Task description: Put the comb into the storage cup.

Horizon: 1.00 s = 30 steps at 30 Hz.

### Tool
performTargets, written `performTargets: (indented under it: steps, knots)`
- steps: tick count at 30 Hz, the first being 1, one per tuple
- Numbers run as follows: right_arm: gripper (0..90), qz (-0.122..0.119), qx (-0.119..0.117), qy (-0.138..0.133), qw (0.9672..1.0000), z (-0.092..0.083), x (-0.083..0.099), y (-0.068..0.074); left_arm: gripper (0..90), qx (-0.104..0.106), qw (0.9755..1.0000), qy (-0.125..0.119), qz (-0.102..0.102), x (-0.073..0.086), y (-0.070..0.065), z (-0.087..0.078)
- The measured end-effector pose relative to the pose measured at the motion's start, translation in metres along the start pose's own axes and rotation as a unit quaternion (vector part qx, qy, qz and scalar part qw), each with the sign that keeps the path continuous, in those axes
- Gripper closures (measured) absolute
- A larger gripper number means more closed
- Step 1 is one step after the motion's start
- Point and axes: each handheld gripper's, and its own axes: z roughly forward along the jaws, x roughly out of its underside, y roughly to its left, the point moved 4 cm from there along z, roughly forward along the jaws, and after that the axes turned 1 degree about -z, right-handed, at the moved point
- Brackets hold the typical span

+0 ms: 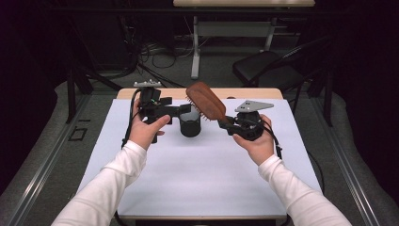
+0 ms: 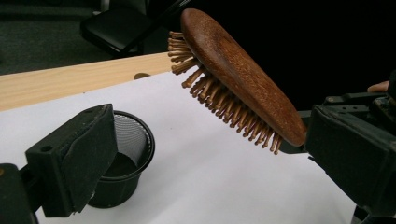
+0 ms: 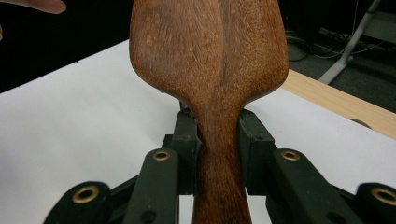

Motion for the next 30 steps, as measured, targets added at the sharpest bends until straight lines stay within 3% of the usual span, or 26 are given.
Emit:
performTargets:
  steps: [7, 12, 30]
  knots:
    - [71.6, -0.008, -0.002, -0.011, 0.9999, 0.003, -0.003, 0.006, 2.7, 0.017, 0.9994, 0.001, -0.029, -0.006, 0.0, 0.005]
    - [71.6, -0.01, -0.003, -0.014, 0.9998, 0.006, -0.003, 0.01, 2.7, 0.021, 0.9986, 0.017, -0.044, -0.007, 0.003, 0.009]
    - [71.6, -0.009, -0.005, -0.042, 0.9991, 0.009, -0.006, 0.019, 3.2, 0.036, 0.9968, 0.026, -0.067, -0.011, 0.001, 0.026]
